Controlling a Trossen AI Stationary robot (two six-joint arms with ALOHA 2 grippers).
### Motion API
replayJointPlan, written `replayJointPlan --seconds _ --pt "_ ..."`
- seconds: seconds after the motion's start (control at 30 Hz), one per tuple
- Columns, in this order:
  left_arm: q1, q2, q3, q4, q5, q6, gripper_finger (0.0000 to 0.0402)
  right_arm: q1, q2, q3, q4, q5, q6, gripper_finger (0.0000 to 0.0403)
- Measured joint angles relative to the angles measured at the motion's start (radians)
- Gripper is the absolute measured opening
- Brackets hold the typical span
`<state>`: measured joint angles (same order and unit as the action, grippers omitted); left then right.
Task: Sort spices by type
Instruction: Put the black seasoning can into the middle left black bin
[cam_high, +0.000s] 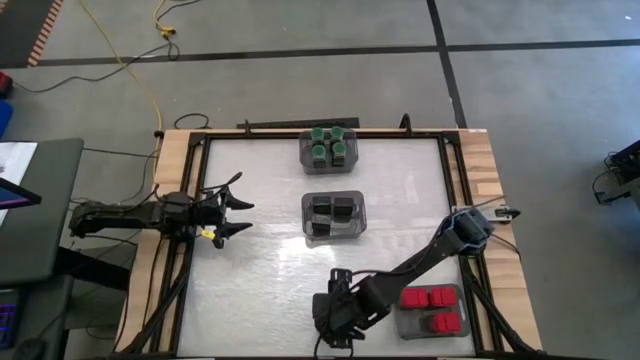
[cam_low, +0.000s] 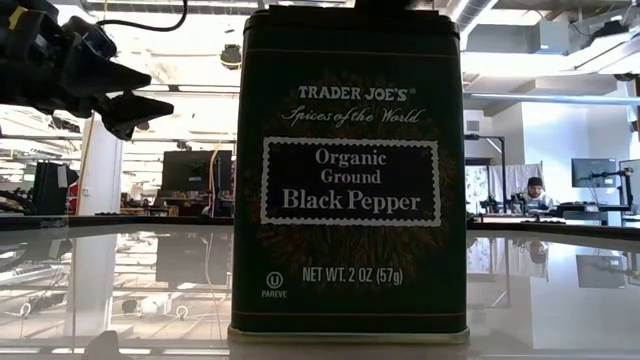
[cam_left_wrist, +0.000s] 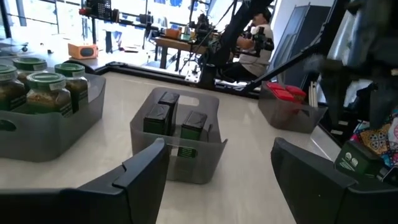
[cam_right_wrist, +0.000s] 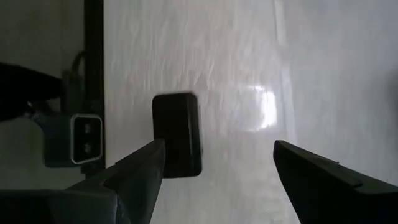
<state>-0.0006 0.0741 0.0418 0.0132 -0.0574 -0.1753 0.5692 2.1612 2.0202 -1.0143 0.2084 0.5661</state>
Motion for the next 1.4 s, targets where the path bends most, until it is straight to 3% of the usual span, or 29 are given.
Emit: replayJointPlan --seconds 0.73,0.97,1.13,1.27,1.4 --pt "0.000 0.014 -0.001 -0.001 -0.003 -0.005 0.0270 0.031 0.130 0.001 0.112 -0.011 -0.014 0.0316" --pt "0.000 0.020 -0.001 -0.001 -0.003 -0.005 0.0270 0.028 0.152 0.000 0.117 -0.043 -0.015 0.0260" --pt "0.000 0.020 -0.001 -0.001 -0.003 -0.005 0.0270 0.024 0.120 0.000 0.082 -0.043 -0.028 0.0149" --pt "0.000 0.020 -0.001 -0.001 -0.003 -0.005 0.0270 0.001 0.043 0.000 -0.058 -0.022 -0.074 0.0148" --pt "0.000 0.020 -0.001 -0.001 -0.002 -0.005 0.0270 -0.029 -0.059 0.000 -0.154 0.109 -0.159 0.0148"
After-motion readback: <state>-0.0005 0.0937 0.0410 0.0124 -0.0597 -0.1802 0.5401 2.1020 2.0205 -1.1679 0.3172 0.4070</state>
